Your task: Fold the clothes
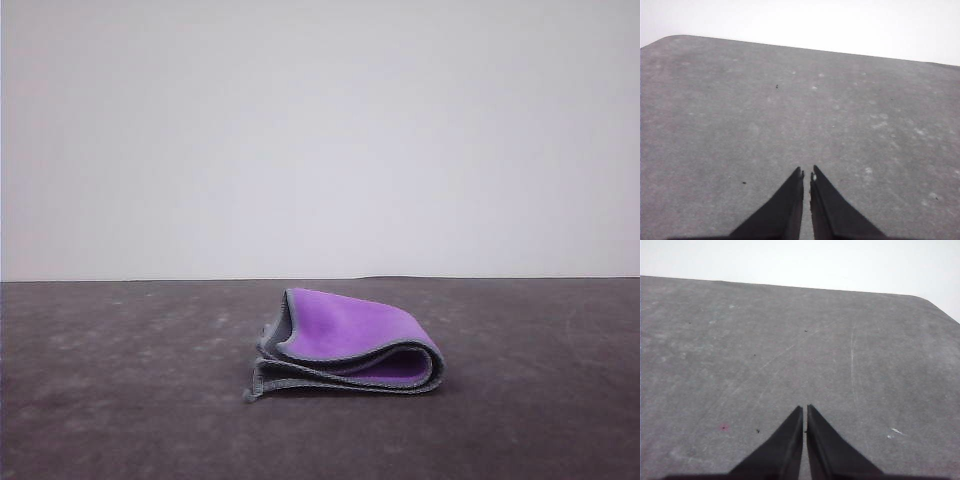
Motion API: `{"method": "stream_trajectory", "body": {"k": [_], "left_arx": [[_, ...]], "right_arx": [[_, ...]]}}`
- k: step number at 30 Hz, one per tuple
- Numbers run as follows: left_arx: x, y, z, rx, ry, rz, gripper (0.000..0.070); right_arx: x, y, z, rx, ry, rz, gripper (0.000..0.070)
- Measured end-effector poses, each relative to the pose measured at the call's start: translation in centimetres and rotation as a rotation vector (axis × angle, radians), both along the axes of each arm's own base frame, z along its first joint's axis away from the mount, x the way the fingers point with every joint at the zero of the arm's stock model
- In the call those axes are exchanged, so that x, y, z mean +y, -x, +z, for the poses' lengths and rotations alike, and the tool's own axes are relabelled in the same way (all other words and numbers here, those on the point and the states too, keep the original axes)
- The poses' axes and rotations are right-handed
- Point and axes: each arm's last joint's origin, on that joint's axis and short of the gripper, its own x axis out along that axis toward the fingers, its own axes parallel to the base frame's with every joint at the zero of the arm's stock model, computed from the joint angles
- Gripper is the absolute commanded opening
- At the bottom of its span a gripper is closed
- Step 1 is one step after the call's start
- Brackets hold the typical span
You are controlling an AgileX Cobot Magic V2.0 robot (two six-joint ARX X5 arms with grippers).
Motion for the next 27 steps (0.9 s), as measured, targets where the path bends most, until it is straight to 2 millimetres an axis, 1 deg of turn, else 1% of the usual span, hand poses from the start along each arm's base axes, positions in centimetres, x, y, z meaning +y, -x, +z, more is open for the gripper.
{"method": "stream_trajectory", "body": {"k": [27], "left_arx": [[0.0, 0.0, 0.0, 0.0, 0.0, 0.0, 0.0017]], "right_arx": [[0.0, 0.0, 0.0, 0.0, 0.0, 0.0, 0.0008]]}}
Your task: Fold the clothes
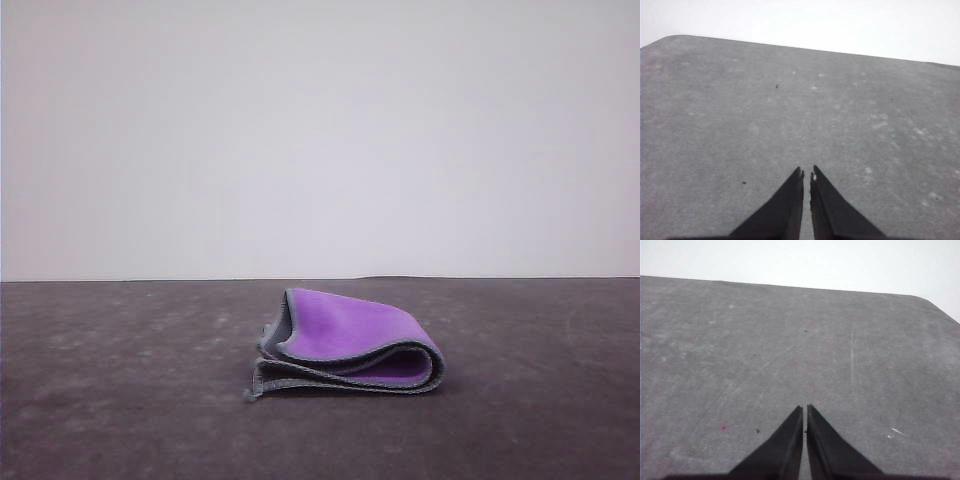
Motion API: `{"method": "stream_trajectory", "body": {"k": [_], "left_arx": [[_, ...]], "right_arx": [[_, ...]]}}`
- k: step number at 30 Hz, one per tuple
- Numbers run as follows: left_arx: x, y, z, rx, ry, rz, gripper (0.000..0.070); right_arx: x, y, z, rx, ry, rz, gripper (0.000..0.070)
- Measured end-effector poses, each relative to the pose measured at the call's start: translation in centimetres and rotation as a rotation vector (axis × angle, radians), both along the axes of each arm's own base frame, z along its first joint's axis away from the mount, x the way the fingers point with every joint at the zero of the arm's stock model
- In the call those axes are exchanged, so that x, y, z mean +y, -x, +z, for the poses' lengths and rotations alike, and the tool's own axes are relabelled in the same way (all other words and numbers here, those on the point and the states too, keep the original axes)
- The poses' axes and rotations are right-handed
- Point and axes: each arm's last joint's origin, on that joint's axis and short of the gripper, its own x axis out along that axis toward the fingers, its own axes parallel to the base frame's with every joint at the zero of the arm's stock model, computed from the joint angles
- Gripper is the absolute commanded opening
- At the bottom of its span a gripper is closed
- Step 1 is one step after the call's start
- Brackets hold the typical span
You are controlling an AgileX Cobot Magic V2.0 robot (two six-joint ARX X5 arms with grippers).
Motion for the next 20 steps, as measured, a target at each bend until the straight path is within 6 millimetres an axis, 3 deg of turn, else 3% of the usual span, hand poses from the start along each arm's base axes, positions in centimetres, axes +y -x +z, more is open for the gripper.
{"method": "stream_trajectory", "body": {"k": [20], "left_arx": [[0.0, 0.0, 0.0, 0.0, 0.0, 0.0, 0.0017]], "right_arx": [[0.0, 0.0, 0.0, 0.0, 0.0, 0.0, 0.0009]]}}
